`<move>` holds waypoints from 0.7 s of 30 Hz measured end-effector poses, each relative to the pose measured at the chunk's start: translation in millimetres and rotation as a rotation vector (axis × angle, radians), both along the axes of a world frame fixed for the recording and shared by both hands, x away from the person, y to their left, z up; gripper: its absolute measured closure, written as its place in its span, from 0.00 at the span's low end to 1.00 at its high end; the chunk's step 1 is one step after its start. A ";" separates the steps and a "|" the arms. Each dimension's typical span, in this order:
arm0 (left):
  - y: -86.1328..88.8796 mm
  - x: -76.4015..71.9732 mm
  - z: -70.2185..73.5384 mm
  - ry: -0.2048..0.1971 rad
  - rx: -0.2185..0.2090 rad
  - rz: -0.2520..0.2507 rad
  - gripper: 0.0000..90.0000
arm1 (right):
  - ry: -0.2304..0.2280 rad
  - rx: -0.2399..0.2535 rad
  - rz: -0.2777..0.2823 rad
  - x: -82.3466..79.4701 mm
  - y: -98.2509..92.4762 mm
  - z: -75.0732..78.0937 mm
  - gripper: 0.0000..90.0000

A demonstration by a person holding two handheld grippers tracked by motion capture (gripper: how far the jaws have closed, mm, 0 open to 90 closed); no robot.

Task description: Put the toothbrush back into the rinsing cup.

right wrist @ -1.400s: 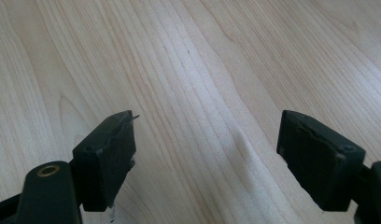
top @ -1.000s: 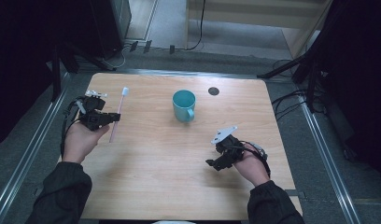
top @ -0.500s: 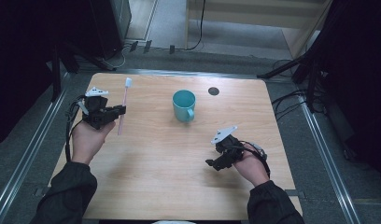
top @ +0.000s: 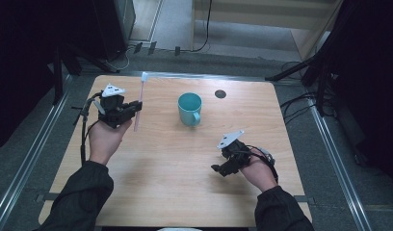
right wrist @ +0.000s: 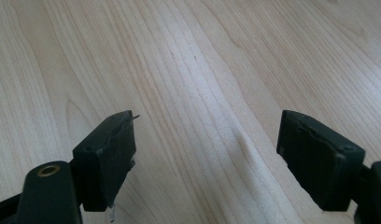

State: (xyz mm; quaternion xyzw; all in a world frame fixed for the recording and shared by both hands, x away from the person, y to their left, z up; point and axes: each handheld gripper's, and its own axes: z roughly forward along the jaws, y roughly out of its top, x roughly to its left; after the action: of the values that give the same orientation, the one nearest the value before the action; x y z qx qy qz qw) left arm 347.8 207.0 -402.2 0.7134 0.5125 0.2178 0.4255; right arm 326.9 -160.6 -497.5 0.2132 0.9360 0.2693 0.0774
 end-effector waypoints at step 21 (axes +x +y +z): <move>-39.0 28.6 36.9 -0.032 -0.013 -0.056 0.93 | -0.001 0.009 0.005 0.1 0.6 1.5 0.22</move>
State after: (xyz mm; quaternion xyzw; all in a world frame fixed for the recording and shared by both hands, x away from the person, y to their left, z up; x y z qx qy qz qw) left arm 376.4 168.0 -365.3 0.7211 0.4869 0.2137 0.4442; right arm 326.9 -160.0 -496.0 0.2112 0.9352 0.2740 0.0760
